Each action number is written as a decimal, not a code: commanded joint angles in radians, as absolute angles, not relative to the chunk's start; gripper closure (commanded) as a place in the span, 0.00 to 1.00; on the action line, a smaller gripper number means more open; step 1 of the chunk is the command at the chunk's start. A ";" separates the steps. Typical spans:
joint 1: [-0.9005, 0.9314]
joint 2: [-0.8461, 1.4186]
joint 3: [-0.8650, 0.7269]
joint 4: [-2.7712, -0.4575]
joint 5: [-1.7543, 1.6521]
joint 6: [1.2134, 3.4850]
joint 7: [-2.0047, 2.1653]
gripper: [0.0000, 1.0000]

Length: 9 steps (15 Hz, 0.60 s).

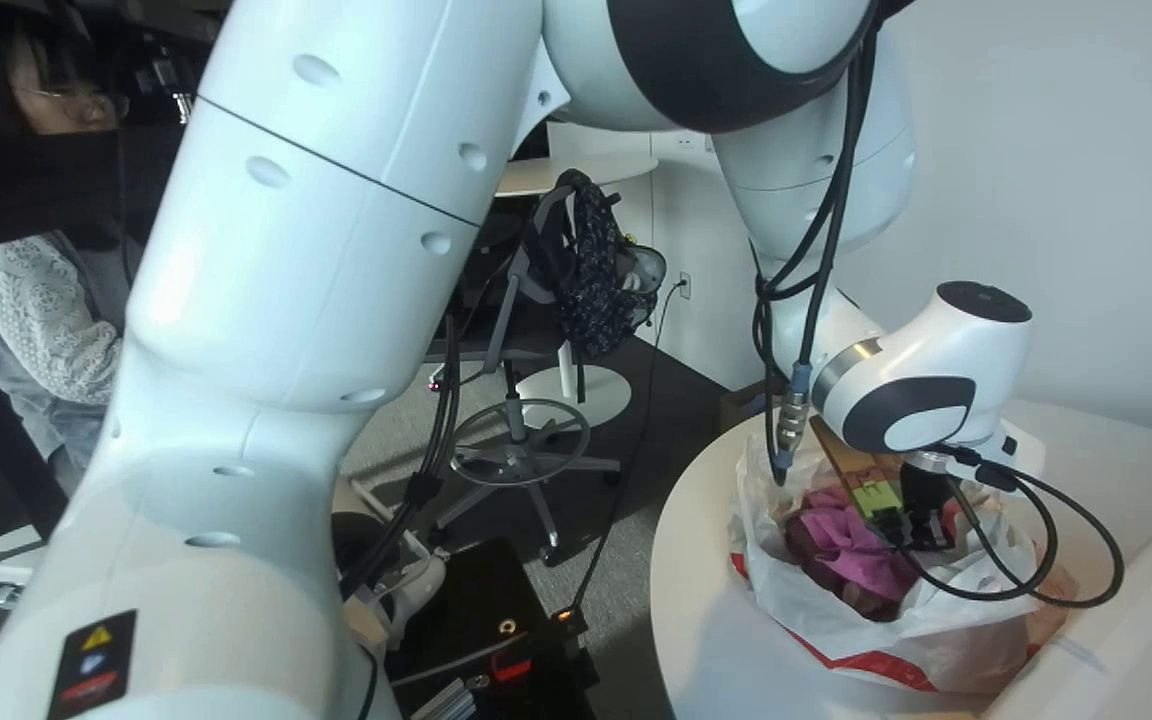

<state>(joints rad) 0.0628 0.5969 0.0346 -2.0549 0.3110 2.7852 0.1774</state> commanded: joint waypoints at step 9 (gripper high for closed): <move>0.061 0.502 -0.025 -1.991 0.273 2.525 0.358 0.21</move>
